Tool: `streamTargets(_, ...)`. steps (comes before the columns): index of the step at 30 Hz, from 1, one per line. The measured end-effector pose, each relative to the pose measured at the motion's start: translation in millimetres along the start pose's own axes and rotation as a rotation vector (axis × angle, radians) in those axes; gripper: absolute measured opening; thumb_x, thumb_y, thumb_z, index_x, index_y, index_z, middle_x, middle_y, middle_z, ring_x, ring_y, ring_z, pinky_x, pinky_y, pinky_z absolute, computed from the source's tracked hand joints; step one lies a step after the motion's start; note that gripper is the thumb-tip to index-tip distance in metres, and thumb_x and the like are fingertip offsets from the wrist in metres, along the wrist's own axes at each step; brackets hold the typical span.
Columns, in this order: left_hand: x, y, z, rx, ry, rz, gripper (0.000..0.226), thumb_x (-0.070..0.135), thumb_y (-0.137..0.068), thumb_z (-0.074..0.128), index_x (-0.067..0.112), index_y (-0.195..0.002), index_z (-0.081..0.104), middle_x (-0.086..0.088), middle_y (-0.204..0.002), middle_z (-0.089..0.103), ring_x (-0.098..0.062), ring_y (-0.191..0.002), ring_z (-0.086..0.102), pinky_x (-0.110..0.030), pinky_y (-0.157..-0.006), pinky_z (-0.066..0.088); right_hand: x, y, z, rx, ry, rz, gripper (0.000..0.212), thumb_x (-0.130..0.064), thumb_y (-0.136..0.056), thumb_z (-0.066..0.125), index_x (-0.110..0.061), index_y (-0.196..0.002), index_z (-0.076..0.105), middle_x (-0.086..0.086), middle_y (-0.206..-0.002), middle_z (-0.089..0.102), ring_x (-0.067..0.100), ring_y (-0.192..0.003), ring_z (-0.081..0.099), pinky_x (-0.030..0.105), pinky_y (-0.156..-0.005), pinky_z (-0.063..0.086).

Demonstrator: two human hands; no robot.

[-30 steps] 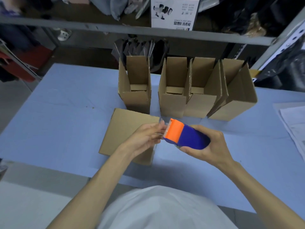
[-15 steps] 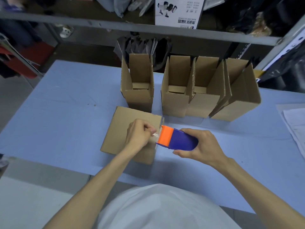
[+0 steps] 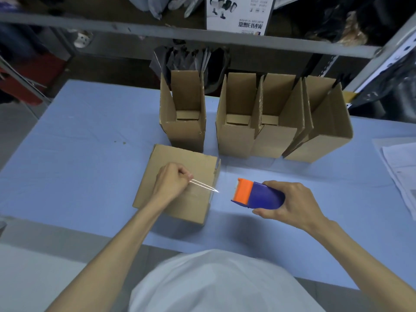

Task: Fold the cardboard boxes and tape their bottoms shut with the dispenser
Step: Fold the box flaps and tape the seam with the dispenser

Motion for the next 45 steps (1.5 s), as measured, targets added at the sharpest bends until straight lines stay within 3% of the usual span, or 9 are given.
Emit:
streamTargets(8, 4.6, -4.6, 9.3, 0.021, 0.041, -0.041, 0.021, 0.029, -0.078, 0.078, 0.012, -0.069, 0.069, 0.000, -0.075, 0.069, -0.018, -0.077, 0.066, -0.035, -0.071, 0.055, 8.7, -17.5, 6.0, -0.028, 0.045, 0.047, 0.052, -0.062, -0.056, 0.077, -0.031, -0.096, 0.065, -0.014, -0.079, 0.066, 0.013, -0.070, 0.058, 0.025, -0.059, 0.045)
streamTargets(14, 0.1, -10.0, 12.5, 0.066, -0.025, -0.043, 0.025, 0.033, -0.081, 0.075, 0.011, -0.073, 0.068, 0.001, -0.075, 0.067, -0.019, -0.077, 0.063, -0.028, -0.064, 0.046, 6.3, -26.3, 15.7, -0.068, 0.063, 0.038, 0.057, -0.064, -0.060, 0.076, -0.027, -0.102, 0.064, -0.010, -0.089, 0.069, 0.014, -0.077, 0.061, 0.032, -0.067, 0.053)
streamTargets(24, 4.1, -11.2, 13.2, 0.096, -0.111, 0.047, 0.017, 0.028, -0.079, 0.077, 0.013, -0.075, 0.070, 0.000, -0.074, 0.069, -0.020, -0.076, 0.064, -0.036, -0.071, 0.053, 6.0, -34.3, 24.4, -0.100, 0.112, 0.036, 0.054, -0.063, -0.060, 0.075, -0.028, -0.100, 0.063, -0.010, -0.087, 0.068, 0.010, -0.070, 0.051, 0.019, -0.055, 0.036)
streamTargets(31, 10.5, -16.8, 16.8, 0.033, -0.310, 0.108, 0.018, 0.024, -0.084, 0.071, 0.008, -0.078, 0.064, -0.009, -0.078, 0.066, -0.030, -0.079, 0.061, -0.035, -0.066, 0.049, -1.0, -43.2, 23.6, -0.171, 0.217, -0.026, 0.049, -0.064, -0.065, 0.071, -0.026, -0.095, 0.061, -0.007, -0.083, 0.068, 0.015, -0.070, 0.054, 0.023, -0.054, 0.037)
streamTargets(34, 14.2, -22.9, 16.1, 0.008, -0.444, 0.125, 0.027, 0.031, -0.085, 0.070, 0.005, -0.085, 0.062, -0.011, -0.086, 0.067, -0.033, -0.083, 0.061, -0.035, -0.065, 0.045, -5.7, -48.2, 25.5, -0.198, 0.268, -0.050, 0.047, -0.063, -0.066, 0.070, -0.026, -0.093, 0.058, -0.006, -0.082, 0.065, 0.018, -0.073, 0.056, 0.024, -0.053, 0.036)
streamTargets(36, 11.4, -23.9, 11.1, 0.009, -0.511, 0.104, 0.048, 0.047, -0.082, 0.070, 0.004, -0.092, 0.055, -0.011, -0.085, 0.064, -0.032, -0.081, 0.059, -0.036, -0.063, 0.042, -7.3, -50.2, 27.1, -0.210, 0.274, -0.059, 0.045, -0.062, -0.066, 0.070, -0.027, -0.090, 0.056, -0.007, -0.078, 0.061, 0.018, -0.073, 0.055, 0.021, -0.050, 0.031)
streamTargets(38, 4.9, -23.0, 3.4, 0.041, -0.446, 0.079, 0.058, 0.054, -0.076, 0.072, 0.004, -0.096, 0.049, -0.010, -0.084, 0.059, -0.032, -0.078, 0.057, -0.039, -0.064, 0.042, -7.8, -51.5, 28.4, -0.201, 0.250, -0.059, 0.045, -0.062, -0.066, 0.071, -0.028, -0.091, 0.055, -0.009, -0.078, 0.058, 0.016, -0.070, 0.049, 0.017, -0.048, 0.026)
streamTargets(42, 14.3, -8.6, 12.1, 0.047, -0.227, 0.361, 0.022, 0.019, -0.083, 0.072, 0.012, -0.097, 0.057, -0.001, -0.093, 0.056, -0.020, -0.086, 0.055, -0.031, -0.070, 0.044, -8.6, -55.8, 36.8, -0.215, 0.250, -0.063, 0.050, -0.064, -0.066, 0.071, -0.026, -0.096, 0.057, -0.006, -0.087, 0.066, 0.014, -0.071, 0.048, 0.019, -0.049, 0.028)
streamTargets(45, 21.0, -3.2, 25.9, -0.078, -0.184, 0.470, 0.021, -0.001, -0.087, 0.060, 0.015, -0.099, 0.065, 0.000, -0.093, 0.055, -0.015, -0.090, 0.054, -0.029, -0.076, 0.048, -10.2, -60.2, 43.1, -0.242, 0.288, -0.047, 0.055, -0.065, -0.065, 0.071, -0.024, -0.100, 0.059, -0.004, -0.091, 0.068, 0.015, -0.072, 0.049, 0.023, -0.054, 0.033)
Point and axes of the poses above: each hand's wrist, its own y-axis away from the middle knuckle, its own z-axis out of the palm, x = y × z, the point moved 5 cm from there along -y, towards the middle knuckle
